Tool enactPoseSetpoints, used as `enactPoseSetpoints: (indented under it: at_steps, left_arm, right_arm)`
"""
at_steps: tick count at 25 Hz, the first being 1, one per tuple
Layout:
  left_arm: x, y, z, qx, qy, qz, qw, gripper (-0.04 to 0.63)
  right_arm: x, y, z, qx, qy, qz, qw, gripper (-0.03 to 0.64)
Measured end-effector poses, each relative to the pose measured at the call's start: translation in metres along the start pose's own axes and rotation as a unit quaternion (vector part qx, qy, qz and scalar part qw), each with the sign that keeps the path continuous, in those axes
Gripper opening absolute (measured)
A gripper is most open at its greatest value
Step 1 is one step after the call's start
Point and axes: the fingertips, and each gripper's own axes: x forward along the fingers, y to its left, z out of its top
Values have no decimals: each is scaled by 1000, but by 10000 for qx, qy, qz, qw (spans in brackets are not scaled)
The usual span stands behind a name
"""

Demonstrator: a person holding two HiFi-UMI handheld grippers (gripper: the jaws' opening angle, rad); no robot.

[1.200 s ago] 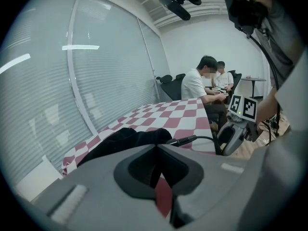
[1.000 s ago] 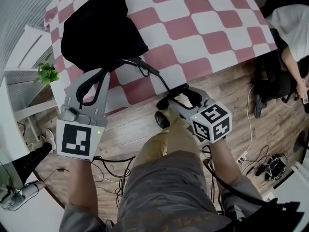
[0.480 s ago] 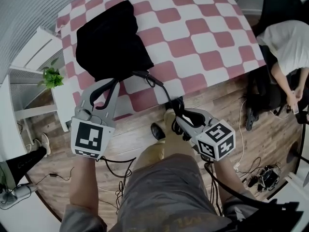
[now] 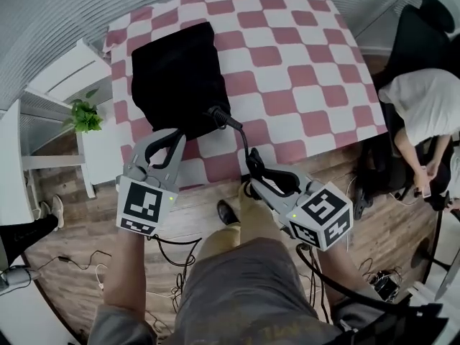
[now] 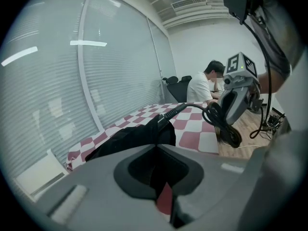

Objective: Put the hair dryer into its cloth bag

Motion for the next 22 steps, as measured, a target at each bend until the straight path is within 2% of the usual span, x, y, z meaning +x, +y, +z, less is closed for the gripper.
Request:
enactPoseSetpoints:
  at_steps: [4, 8, 12, 16, 22]
  left_arm:
    - [6, -3, 3, 22, 35, -56, 10000, 12]
    - [12, -2, 6, -46, 27, -94, 9999, 12]
    - [15, 3, 14, -91, -19, -86, 9999, 12]
    - [19, 10, 22, -154, -28, -62, 9999, 12]
    - [26, 9, 31, -227, -6, -107, 9997, 12]
  right_arm:
    - [25, -11, 8, -100, 273, 27, 9996, 92]
    - [37, -15, 25, 54, 244, 305, 9992, 92]
    - [39, -17, 56, 523, -121, 713, 9960, 91]
    - [47, -24, 88, 1130, -580, 1056, 9863, 91]
    - [66, -47, 111, 1865, -1247, 1107, 9682, 91]
